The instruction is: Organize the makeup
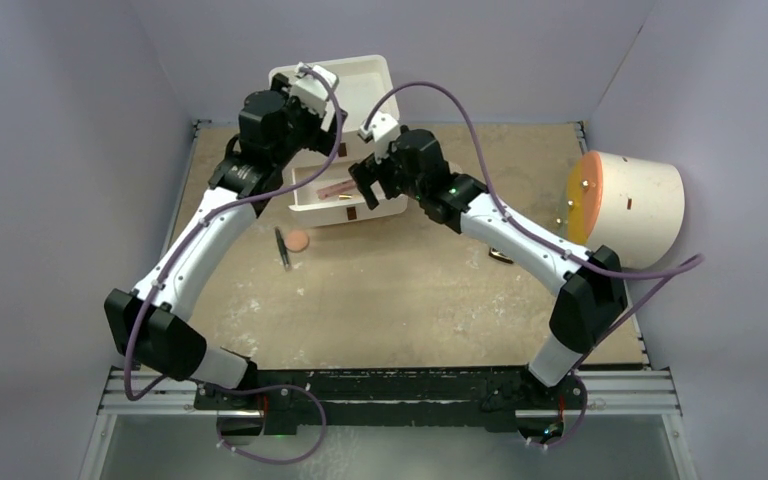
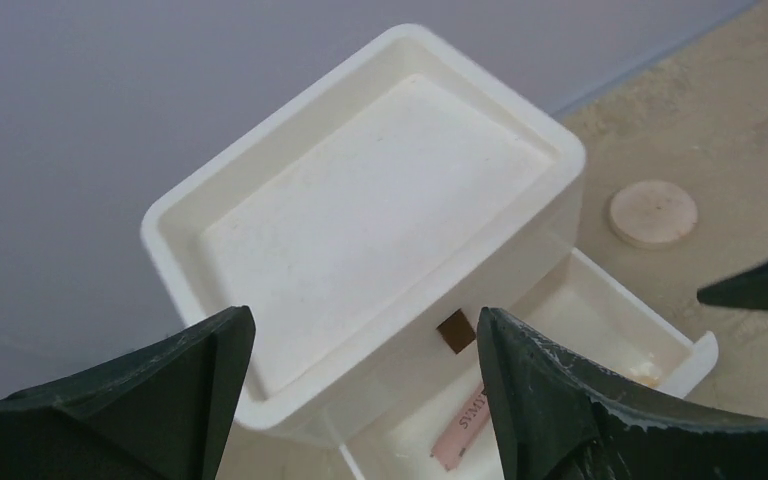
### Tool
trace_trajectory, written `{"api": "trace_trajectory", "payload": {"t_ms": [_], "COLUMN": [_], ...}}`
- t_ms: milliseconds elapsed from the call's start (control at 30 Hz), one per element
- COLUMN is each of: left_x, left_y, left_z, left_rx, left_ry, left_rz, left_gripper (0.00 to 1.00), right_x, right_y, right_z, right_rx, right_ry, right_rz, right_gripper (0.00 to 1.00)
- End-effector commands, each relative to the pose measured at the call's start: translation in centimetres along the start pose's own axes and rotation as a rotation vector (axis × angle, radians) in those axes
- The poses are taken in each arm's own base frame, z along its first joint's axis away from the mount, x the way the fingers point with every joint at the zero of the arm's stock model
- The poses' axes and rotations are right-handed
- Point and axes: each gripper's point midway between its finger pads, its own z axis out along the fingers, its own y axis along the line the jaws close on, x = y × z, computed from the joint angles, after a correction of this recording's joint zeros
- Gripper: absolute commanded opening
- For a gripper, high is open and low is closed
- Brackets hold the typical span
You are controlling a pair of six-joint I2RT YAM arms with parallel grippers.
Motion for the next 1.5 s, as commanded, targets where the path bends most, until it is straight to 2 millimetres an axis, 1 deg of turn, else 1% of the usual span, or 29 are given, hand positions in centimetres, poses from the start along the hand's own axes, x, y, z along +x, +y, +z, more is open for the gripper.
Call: {"api": "trace_trajectory", "payload": {"t_ms": [0, 100, 167, 200, 267, 333, 400, 467, 533, 567, 700, 767, 900, 1000, 1233, 1300, 1367, 1467], "left_x": [2.5, 6.4, 9.6, 11.3, 15.4, 19.5, 22.9, 25.9, 28.1, 28.9, 31.2, 32.5, 34.7, 35.5, 36.7, 36.8, 37.0, 37.1], "left_y": [4.1, 5.9, 6.1, 5.7, 4.0, 1.8, 0.0, -1.5, -2.5, -2.9, -3.8, -4.2, -5.1, -5.1, -3.5, -3.2, -3.0, -2.7], "left_z": [-3.8, -7.4, -9.4, -10.2, -11.6, -12.7, -13.2, -13.4, -13.3, -13.2, -12.9, -13.0, -12.9, -12.5, -11.8, -11.5, -11.3, -10.6], "left_rx": [-0.296, -0.459, -0.508, -0.517, -0.526, -0.548, -0.548, -0.555, -0.569, -0.577, -0.603, -0.605, -0.586, -0.589, -0.62, -0.623, -0.625, -0.622], "left_ry": [0.146, 0.251, 0.324, 0.364, 0.475, 0.603, 0.698, 0.792, 0.865, 0.886, 0.925, 0.953, 0.998, 1.007, 1.005, 1.002, 0.998, 0.993], "left_rz": [-0.198, -0.374, -0.532, -0.624, -0.749, -0.814, -0.842, -0.863, -0.877, -0.891, -0.926, -0.936, -0.971, -0.97, -0.966, -0.974, -0.979, -0.984], "left_gripper": [0.85, 0.85, 0.86, 0.86, 0.86, 0.86, 0.86, 0.86, 0.86, 0.86, 0.86, 0.84, 0.73, 0.65, 0.58, 0.53, 0.45, 0.38], "right_x": [-1.2, -0.9, -0.8, -0.7, -0.7, -0.8, -0.8, -0.8, -0.7, -0.7, -0.4, -0.3, 0.1, 0.3, 0.7, 0.7, 0.8, 1.0], "right_y": [1.5, 1.7, 1.5, 1.5, 1.2, 1.1, 1.1, 1.1, 1.1, 1.1, 1.0, 1.1, 1.5, 1.5, 1.6, 1.6, 1.7, 1.9], "right_z": [0.2, 0.4, 0.3, 0.2, 0.1, -0.1, -0.3, -0.4, -0.4, -0.4, -0.8, -0.9, -1.0, -0.9, -0.7, -0.6, -0.5, -0.4], "right_rx": [0.004, 0.003, 0.011, 0.015, 0.027, 0.035, 0.035, 0.031, 0.029, 0.03, 0.037, 0.03, 0.011, 0.006, 0.002, 0.001, -0.005, -0.014], "right_ry": [-0.028, -0.021, -0.023, -0.021, -0.021, -0.024, -0.025, -0.027, -0.025, -0.025, -0.016, -0.011, -0.003, 0.004, 0.015, 0.017, 0.021, 0.025], "right_rz": [0.006, 0.009, 0.01, 0.009, 0.008, 0.007, 0.006, 0.006, 0.006, 0.006, 0.005, 0.006, 0.005, 0.0, -0.009, -0.011, -0.011, -0.011], "right_gripper": [0.99, 0.99, 0.99, 0.99, 0.99, 0.99, 0.99, 0.99, 0.99, 0.99, 0.99, 0.99, 0.99, 0.99, 0.99, 0.99, 0.99, 0.99]}}
